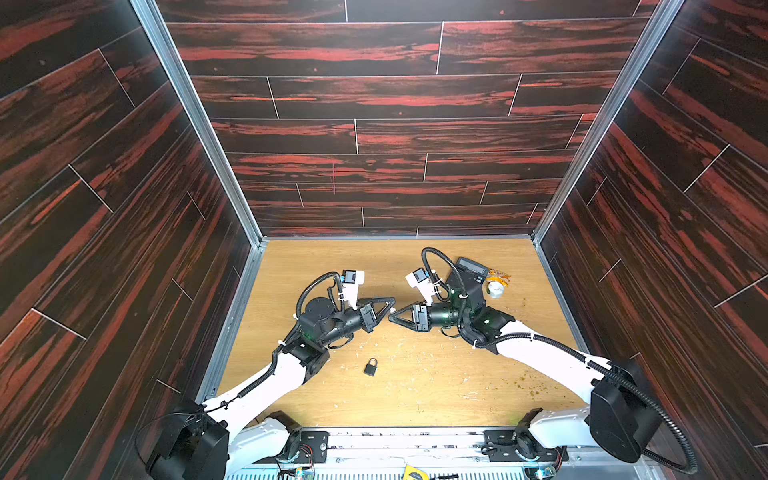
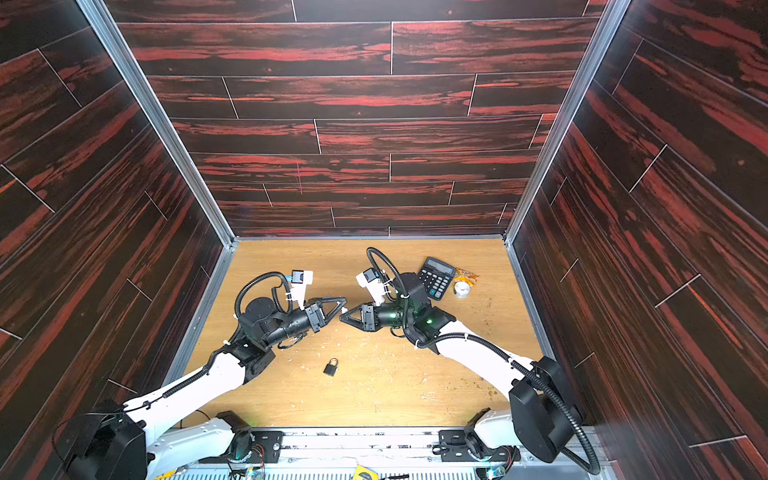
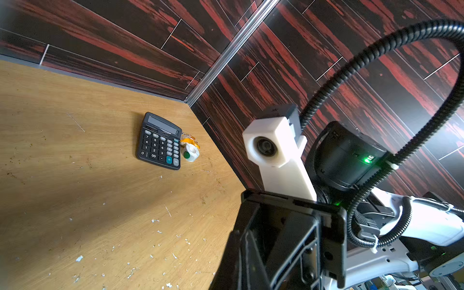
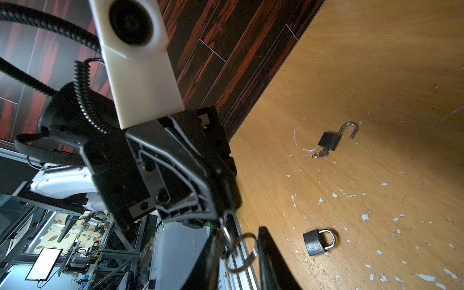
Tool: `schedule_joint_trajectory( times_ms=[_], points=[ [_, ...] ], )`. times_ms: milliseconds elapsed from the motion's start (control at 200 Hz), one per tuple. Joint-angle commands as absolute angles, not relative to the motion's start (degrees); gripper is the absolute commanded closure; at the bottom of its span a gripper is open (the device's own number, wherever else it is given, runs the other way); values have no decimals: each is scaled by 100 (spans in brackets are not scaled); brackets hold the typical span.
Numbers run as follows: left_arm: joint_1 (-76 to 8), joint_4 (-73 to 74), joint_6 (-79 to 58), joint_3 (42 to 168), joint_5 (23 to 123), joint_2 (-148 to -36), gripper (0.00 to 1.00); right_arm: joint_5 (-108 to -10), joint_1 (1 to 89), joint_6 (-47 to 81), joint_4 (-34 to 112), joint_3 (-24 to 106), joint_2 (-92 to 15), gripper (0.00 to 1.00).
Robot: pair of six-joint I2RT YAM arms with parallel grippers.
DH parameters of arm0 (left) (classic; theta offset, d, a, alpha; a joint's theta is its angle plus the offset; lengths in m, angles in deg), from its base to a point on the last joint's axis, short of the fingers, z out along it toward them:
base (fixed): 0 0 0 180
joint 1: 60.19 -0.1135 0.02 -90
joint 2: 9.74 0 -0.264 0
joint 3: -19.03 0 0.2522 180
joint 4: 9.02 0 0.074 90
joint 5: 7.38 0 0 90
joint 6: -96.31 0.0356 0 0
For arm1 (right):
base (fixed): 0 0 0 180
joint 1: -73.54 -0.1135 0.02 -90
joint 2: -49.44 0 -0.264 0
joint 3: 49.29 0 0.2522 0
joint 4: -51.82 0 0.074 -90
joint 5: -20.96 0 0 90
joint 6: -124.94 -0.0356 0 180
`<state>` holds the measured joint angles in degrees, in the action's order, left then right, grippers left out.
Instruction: Unlock with the key
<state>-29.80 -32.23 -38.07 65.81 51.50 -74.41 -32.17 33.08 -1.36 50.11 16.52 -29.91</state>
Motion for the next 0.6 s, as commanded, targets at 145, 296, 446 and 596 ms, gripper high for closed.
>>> schedule_joint_trajectory(
  times_ms=[145, 296, 446, 596],
  points=[
    [-2946, -3409, -3751, 6775, 5026, -7529, 100, -3155, 3327, 32, 5111, 1803, -3074, 73],
    [-2925, -3422, -3768, 6756, 5018, -7557, 100, -3146, 3353, 44, 5141, 1813, -3036, 76],
    [-2925, -3410, -3755, 6767, 5042, -7557, 100, -3145, 3373, 61, 5133, 1790, -3080, 80],
    [-2925, -3394, -3755, 6791, 5025, -7583, 100, -3151, 3403, 50, 5194, 1730, -3057, 85]
  ],
)
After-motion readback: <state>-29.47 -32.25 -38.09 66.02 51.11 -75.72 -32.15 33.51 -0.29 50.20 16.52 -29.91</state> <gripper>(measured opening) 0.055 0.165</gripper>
